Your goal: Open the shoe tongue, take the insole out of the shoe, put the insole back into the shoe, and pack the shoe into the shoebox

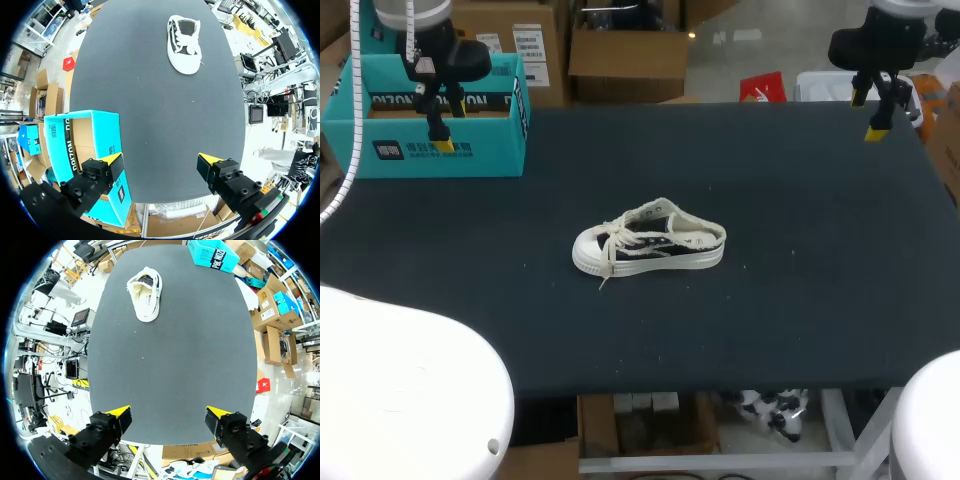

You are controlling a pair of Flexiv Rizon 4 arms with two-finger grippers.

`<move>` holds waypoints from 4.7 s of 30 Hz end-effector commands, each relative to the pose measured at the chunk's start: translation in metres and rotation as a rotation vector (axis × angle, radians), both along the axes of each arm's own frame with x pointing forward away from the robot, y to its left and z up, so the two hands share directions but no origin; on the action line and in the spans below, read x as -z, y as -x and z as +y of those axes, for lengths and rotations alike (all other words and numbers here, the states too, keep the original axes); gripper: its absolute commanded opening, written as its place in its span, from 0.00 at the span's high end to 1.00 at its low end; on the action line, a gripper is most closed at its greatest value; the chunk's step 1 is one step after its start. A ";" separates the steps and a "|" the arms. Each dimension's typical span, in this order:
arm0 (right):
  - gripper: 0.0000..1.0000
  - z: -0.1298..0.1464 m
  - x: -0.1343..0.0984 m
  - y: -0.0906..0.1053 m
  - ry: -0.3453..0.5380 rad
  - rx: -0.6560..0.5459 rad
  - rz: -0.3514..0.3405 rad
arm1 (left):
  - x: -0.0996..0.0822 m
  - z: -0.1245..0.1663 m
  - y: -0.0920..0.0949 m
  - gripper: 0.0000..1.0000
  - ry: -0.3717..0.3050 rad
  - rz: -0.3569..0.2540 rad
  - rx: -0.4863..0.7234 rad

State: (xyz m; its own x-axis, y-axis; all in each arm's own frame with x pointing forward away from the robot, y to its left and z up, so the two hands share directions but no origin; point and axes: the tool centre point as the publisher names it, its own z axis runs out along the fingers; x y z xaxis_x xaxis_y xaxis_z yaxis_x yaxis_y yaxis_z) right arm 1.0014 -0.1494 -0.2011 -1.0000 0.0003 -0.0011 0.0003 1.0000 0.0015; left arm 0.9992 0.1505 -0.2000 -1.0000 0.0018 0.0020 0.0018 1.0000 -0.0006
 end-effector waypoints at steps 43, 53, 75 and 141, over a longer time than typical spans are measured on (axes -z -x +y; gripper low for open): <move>0.00 0.108 0.083 0.056 -0.464 0.053 -0.071 | 0.036 -0.082 0.030 0.00 0.137 0.118 -0.682; 0.00 0.109 0.084 0.054 -0.465 0.067 -0.061 | 0.036 -0.082 0.030 0.00 0.137 0.118 -0.682; 0.00 0.193 0.161 0.071 -0.632 0.046 0.018 | 0.046 -0.159 0.062 0.00 0.255 0.031 -1.548; 0.00 0.269 0.232 0.071 -0.927 0.068 0.121 | 0.083 -0.239 0.079 0.00 0.170 0.090 -1.618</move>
State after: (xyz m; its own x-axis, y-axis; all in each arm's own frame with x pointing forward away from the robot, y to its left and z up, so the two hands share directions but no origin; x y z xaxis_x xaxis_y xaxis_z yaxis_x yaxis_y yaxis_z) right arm 0.9251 0.1170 -0.4279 -0.9925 0.0262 0.1197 0.1113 0.6017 0.7910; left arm 0.9192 -0.0876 -0.2804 0.0452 -0.9852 0.1656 -0.9975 -0.0535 -0.0462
